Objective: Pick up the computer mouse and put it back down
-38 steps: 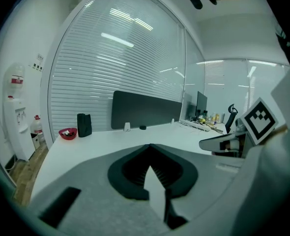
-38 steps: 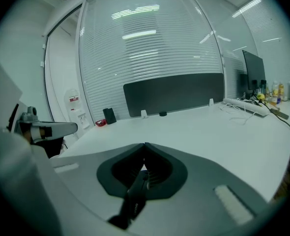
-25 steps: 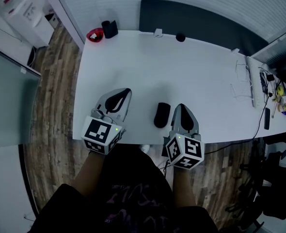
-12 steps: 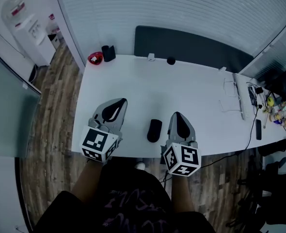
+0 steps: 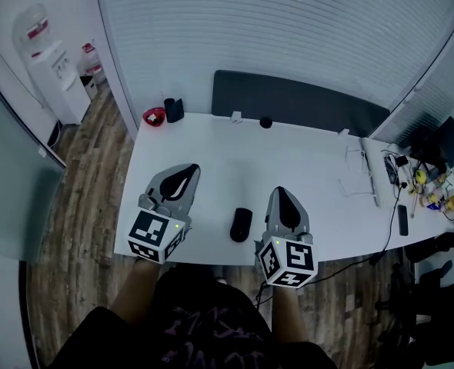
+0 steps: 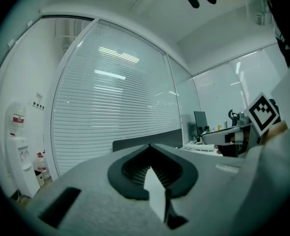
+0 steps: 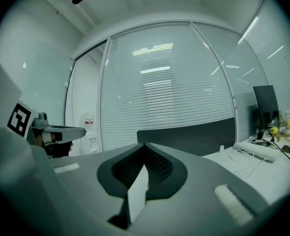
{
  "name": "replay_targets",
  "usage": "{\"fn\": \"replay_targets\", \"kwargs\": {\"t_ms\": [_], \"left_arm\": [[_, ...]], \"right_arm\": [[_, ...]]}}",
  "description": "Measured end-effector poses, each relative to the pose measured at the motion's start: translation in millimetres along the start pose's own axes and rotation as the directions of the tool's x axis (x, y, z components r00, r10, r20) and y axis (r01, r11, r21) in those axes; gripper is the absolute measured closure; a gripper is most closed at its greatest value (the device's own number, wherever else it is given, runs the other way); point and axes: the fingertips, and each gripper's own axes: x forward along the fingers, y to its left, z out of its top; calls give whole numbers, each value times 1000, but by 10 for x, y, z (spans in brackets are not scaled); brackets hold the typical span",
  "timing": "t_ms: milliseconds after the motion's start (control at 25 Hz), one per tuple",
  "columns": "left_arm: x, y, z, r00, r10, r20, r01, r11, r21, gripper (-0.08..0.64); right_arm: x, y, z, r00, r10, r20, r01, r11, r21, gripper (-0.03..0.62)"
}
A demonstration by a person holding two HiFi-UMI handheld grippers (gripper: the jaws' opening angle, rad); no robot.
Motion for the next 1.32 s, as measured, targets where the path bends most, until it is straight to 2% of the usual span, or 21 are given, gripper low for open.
{"fn": "replay_targets", "kwargs": {"t_ms": [320,1320], "left_arm": [[-88,-44,105,1000,11,16,-11,1000,15,560],[-140,-5,127,1000,3,28,-4,1000,11,560]], "right_arm": [[-95,-10,119,1000,1,26,-1,1000,-3,588],[-131,60,137,999,-10,38,10,1000,-10,588]]}}
